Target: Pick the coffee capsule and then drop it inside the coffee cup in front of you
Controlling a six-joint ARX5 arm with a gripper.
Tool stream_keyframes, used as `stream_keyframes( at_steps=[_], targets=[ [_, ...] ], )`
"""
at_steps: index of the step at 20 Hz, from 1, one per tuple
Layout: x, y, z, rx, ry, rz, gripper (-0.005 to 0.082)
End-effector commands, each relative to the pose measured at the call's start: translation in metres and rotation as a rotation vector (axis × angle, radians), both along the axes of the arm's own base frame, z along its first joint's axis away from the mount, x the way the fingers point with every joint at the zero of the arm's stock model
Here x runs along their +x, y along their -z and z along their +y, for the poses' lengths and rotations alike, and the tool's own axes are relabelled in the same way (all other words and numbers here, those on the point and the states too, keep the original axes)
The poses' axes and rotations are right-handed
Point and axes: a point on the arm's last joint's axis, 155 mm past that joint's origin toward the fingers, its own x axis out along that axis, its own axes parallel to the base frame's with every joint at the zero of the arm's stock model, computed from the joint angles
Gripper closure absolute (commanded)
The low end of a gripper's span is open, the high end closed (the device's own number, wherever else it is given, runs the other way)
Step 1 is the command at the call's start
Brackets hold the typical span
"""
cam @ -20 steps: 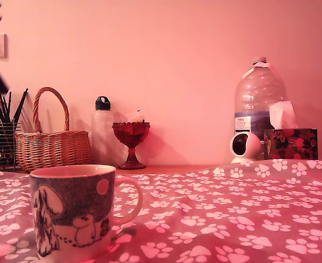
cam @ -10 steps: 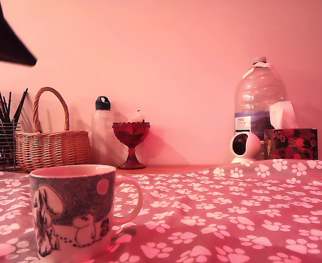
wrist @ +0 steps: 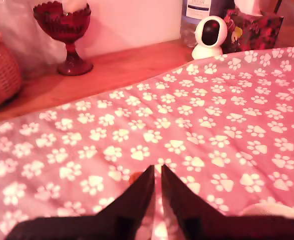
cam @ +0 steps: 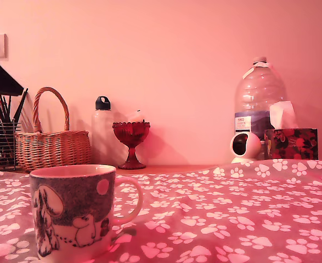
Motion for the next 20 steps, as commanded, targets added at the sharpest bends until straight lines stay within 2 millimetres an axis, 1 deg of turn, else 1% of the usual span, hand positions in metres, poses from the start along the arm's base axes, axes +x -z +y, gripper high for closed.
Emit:
stream_keyframes(
  at_steps=[1, 3, 5, 11, 12, 13, 14, 16, 17, 18, 20],
  targets=[
    [0.000, 0.005, 0.002, 0.015, -0.008, 0.009, 0.0740],
    [0.001, 0.011, 0.007, 0.031, -0.034, 0.029, 0.0740],
    [-0.001, 0.016, 0.008, 0.037, -0.035, 0.049, 0.0740],
    [-0.001, 0.017, 0.007, 0.038, -0.030, 0.054, 0.0740],
    [-0.001, 0.018, 0.007, 0.040, -0.029, 0.056, 0.0726],
    [-0.001, 0.020, 0.006, 0.054, -0.019, 0.054, 0.0673],
    [0.000, 0.023, 0.005, 0.056, -0.015, 0.062, 0.0577],
    [0.001, 0.031, 0.003, 0.059, -0.006, 0.092, 0.0303],
    [0.001, 0.038, 0.002, 0.064, -0.002, 0.115, 0.0219],
    [0.002, 0.044, 0.002, 0.072, 0.000, 0.134, 0.0205],
    [0.003, 0.054, -0.002, 0.081, 0.017, 0.159, 0.0205]
  ],
)
